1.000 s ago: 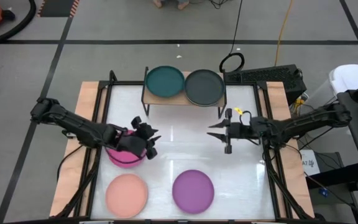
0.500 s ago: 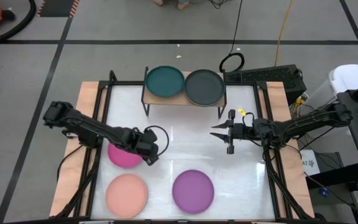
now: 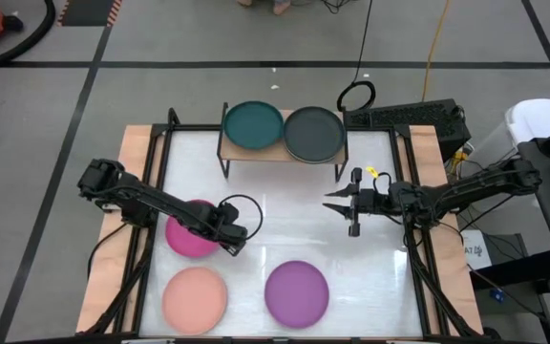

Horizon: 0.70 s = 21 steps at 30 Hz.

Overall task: Place and stack plates onto a shelf
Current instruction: Stack the pink plate on top of the green plate on the shelf

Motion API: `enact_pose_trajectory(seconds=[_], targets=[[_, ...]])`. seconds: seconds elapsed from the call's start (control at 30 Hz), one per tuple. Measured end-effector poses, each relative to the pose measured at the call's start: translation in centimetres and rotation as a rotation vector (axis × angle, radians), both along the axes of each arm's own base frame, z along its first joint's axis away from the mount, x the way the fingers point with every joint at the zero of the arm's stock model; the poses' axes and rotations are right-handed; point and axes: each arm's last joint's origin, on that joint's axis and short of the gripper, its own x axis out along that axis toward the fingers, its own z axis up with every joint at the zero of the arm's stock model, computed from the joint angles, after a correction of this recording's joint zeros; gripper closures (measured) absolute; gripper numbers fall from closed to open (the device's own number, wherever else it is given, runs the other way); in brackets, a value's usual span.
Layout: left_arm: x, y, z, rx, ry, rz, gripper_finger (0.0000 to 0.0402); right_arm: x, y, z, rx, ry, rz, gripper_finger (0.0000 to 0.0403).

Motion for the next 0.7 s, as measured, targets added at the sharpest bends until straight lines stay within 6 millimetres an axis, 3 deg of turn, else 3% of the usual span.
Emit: enact_pose_trajectory(seconds=[0.5, 0.7], targets=[[0.4, 0.0, -3.4, -0.031, 0.186, 0.013, 0.0271, 0.1, 0.0, -0.3, 0.008, 0.018, -0.001, 0.0303], [0.4, 0.2, -3.5, -0.042, 0.213, -0.064, 0.0361, 0.1, 0.0, -0.3, 0.009, 0.017, 0.000, 0.0303]])
